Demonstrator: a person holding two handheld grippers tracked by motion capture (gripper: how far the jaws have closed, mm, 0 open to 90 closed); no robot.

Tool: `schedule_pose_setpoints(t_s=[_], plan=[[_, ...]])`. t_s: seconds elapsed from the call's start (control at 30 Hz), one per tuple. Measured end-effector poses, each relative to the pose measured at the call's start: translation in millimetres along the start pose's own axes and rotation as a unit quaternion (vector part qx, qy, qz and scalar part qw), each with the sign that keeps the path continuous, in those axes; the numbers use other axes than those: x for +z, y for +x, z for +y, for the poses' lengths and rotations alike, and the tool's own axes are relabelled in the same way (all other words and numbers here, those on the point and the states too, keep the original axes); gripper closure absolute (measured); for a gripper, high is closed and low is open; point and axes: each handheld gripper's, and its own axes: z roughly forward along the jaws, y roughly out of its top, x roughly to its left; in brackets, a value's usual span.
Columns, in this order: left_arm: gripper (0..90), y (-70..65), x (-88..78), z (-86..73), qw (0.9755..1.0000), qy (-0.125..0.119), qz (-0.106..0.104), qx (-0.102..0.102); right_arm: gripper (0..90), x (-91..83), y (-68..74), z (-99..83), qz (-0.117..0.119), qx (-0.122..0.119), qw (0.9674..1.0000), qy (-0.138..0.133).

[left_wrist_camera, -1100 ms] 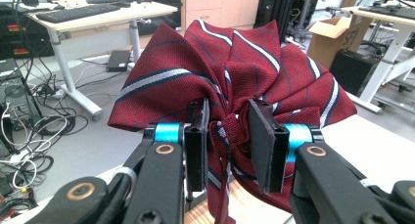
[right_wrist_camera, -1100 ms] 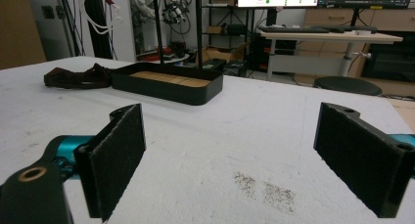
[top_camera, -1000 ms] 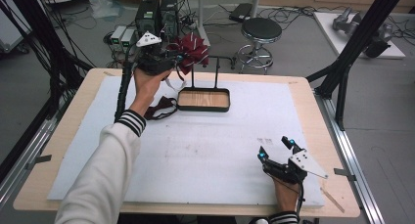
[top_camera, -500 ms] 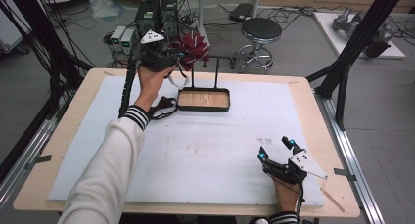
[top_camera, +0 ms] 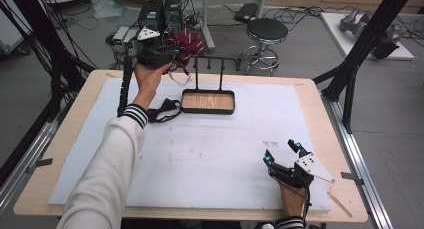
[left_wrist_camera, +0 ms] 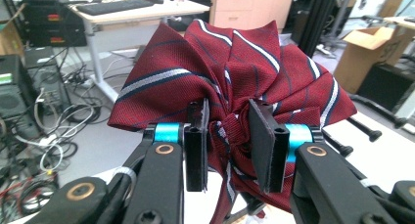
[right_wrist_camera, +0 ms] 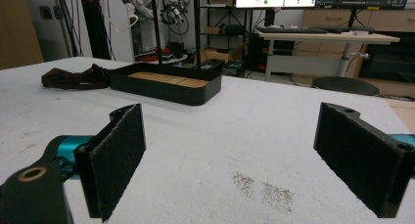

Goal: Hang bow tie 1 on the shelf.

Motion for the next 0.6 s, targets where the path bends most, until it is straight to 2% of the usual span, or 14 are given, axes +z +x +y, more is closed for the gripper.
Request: schedule_pose_setpoints(t_s=[0.1, 0.17, 0.4, 0.5, 0.6], plan=[[69.8, 0.3, -0.2, -2.0, 0.9999, 0.001, 0.014, -0.001, 11.0, 0.0, 0.1, 0.0, 0.0, 0.0, 1.0, 0.0], [69.8, 1.6, -0.6, -3.9, 0.9998, 0.0, 0.019, -0.01, 11.0, -0.2, 0.0, 0.0, 0.001, 0.0, 1.0, 0.0], [69.8, 9.7, -2.7, -12.6, 0.999, 0.007, 0.032, -0.03, 11.0, -0.2, 0.0, 0.0, 0.001, 0.0, 1.0, 0.0], [69.7, 14.9, -4.3, -16.5, 0.9983, 0.01, 0.036, -0.044, 11.0, -0.2, 0.0, 0.0, 0.001, 0.0, 1.0, 0.0], [69.7, 18.2, -5.4, -20.9, 0.9978, 0.018, 0.043, -0.047, 11.0, -0.1, 0.0, -0.1, 0.001, -0.001, 1.0, 0.0]])
